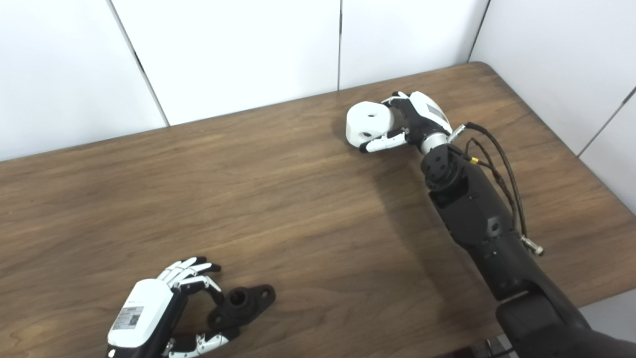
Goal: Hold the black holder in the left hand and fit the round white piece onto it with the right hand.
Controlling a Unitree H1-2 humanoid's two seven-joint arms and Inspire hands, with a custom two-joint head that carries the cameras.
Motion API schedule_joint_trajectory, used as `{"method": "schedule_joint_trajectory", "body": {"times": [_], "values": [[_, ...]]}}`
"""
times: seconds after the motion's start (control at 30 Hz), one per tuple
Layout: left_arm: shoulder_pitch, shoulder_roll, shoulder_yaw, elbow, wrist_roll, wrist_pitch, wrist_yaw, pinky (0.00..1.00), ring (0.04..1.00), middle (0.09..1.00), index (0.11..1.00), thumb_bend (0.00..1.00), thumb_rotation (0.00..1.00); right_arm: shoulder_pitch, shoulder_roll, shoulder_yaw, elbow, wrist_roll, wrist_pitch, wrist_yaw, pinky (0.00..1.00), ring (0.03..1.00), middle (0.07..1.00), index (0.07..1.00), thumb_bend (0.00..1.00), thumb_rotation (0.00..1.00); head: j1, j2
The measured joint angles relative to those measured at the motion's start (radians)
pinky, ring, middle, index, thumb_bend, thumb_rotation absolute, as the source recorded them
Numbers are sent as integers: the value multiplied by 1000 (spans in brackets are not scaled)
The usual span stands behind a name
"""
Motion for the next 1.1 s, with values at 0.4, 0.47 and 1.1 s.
{"method": "schedule_joint_trajectory", "body": {"times": [0.4, 0.47, 1.1], "values": [[3, -5, 1, -3, 3, 4, -2, 865, 885, 804, 488, 517, 63, 3, 0, -7, 3, 4, -52, -29, 909, 985, 921, 496, 527, 146, 2, 6], [3, -6, 1, -3, 4, 5, -2, 862, 884, 802, 488, 518, 62, 4, 0, -7, 4, 4, -55, -33, 909, 978, 905, 491, 522, 144, 5, 8], [5, -26, 3, -17, 19, 21, -28, 860, 880, 798, 488, 519, 61, 22, -7, 2, 20, -10, -171, -76, 884, 933, 845, 485, 521, 137, 37, 18]]}}
